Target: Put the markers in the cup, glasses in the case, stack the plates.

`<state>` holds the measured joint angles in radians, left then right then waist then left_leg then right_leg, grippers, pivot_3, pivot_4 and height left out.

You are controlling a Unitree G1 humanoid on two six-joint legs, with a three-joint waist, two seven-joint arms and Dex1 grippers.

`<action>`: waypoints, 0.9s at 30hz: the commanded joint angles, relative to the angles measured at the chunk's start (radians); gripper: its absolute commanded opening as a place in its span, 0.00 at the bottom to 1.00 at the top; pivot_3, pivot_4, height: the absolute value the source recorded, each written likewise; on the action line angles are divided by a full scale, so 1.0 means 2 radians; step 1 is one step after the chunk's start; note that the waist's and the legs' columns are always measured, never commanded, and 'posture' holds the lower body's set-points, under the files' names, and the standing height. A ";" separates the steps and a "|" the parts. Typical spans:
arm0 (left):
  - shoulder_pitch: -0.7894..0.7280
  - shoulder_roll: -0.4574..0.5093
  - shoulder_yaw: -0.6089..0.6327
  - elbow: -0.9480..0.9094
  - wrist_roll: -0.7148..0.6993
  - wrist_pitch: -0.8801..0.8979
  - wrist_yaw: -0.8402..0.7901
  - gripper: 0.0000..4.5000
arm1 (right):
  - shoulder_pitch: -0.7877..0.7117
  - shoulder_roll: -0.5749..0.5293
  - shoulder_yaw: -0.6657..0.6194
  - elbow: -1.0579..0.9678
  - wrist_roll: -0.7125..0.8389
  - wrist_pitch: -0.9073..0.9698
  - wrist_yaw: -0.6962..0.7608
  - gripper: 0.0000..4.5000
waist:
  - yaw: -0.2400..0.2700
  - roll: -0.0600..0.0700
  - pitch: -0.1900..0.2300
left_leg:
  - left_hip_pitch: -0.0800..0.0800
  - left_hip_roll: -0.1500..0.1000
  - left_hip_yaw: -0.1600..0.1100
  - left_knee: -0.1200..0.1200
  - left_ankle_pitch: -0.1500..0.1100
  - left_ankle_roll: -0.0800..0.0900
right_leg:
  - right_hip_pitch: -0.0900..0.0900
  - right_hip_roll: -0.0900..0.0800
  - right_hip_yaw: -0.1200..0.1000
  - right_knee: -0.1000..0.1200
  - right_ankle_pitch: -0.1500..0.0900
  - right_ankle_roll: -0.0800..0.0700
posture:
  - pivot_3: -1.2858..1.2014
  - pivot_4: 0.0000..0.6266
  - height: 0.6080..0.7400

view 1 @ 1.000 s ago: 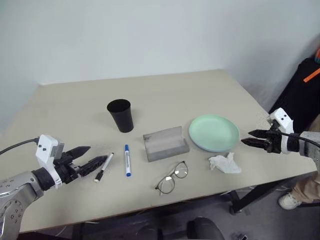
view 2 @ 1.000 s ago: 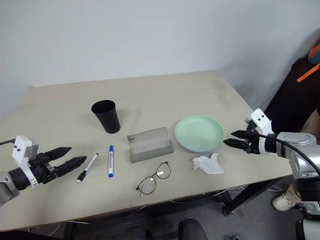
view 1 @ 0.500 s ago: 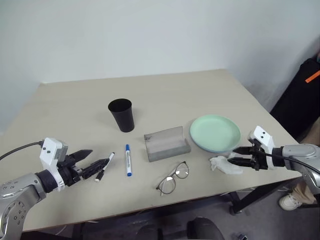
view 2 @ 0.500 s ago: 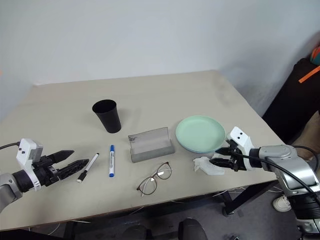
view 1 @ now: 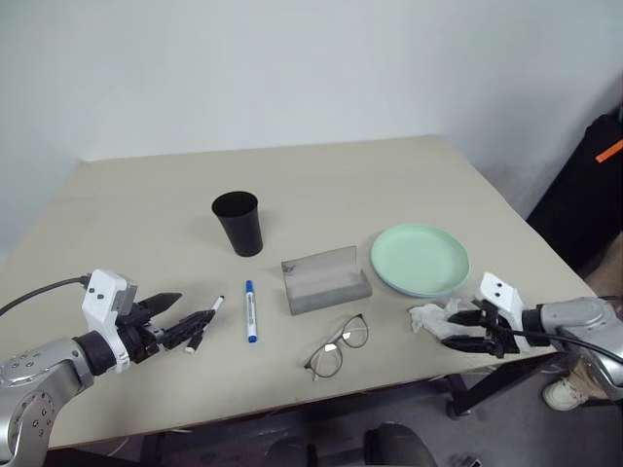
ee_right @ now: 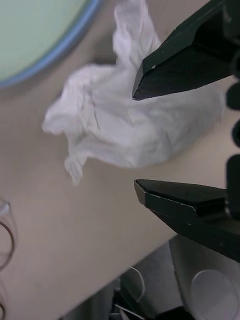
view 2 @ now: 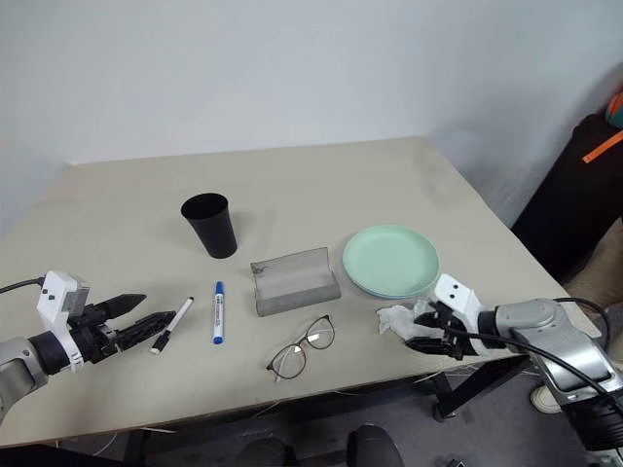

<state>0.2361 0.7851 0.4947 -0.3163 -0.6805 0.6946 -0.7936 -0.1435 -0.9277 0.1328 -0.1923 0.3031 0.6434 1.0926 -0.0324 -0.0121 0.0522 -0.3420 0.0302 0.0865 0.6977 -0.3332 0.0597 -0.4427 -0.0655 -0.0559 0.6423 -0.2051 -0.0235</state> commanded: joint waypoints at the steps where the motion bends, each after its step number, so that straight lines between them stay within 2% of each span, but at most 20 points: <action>1: -0.006 0.002 0.007 -0.008 0.002 -0.009 -0.001 1.00 | -0.003 -0.006 0.003 -0.021 -0.012 -0.018 0.000 0.60 | 0.001 0.000 0.000 | 0.000 0.000 0.000 0.000 0.000 0.000 | 0.000 0.000 0.000 0.000 0.000 0.000 | 0.52 0.00 1.00; 10: -0.010 0.002 0.008 -0.007 0.002 -0.008 0.001 1.00 | -0.010 0.012 0.039 0.014 -0.074 -0.079 -0.025 0.60 | 0.007 -0.001 0.000 | 0.000 0.000 0.000 0.000 0.001 -0.001 | 0.000 0.000 0.000 0.000 0.000 0.000 | 0.52 0.00 1.00; 14: -0.011 0.001 0.008 -0.009 0.000 -0.006 0.004 1.00 | -0.020 0.022 0.042 0.028 -0.092 -0.095 -0.038 0.41 | 0.005 -0.003 0.000 | 0.000 0.000 0.000 0.000 0.001 -0.002 | 0.000 0.000 0.000 0.000 0.000 0.000 | 0.52 0.00 1.00; 19: -0.013 -0.001 0.004 -0.011 -0.001 -0.004 0.009 1.00 | -0.031 0.032 0.041 0.044 -0.103 -0.102 -0.048 0.03 | 0.005 -0.003 0.000 | 0.000 0.000 0.001 0.001 0.000 -0.001 | 0.000 0.000 0.000 0.000 0.000 -0.001 | 0.52 0.00 1.00; 27: -0.014 -0.002 0.004 -0.014 -0.003 -0.002 0.011 1.00 | -0.039 0.031 0.027 0.028 -0.071 -0.084 -0.020 0.01 | 0.006 -0.004 0.000 | 0.000 0.000 0.001 0.001 0.000 -0.002 | 0.000 0.000 0.000 0.000 0.000 -0.001 | 0.52 0.00 1.00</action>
<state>0.2249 0.7781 0.4918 -0.3161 -0.6813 0.6955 -0.7718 -0.1947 -0.8588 0.2245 -0.1007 0.1260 0.4631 1.0304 -0.0209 -0.0193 0.0512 -0.3416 0.0306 0.0885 0.6989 -0.3326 0.0558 -0.4423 -0.0665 -0.0557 0.6423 -0.2041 -0.0255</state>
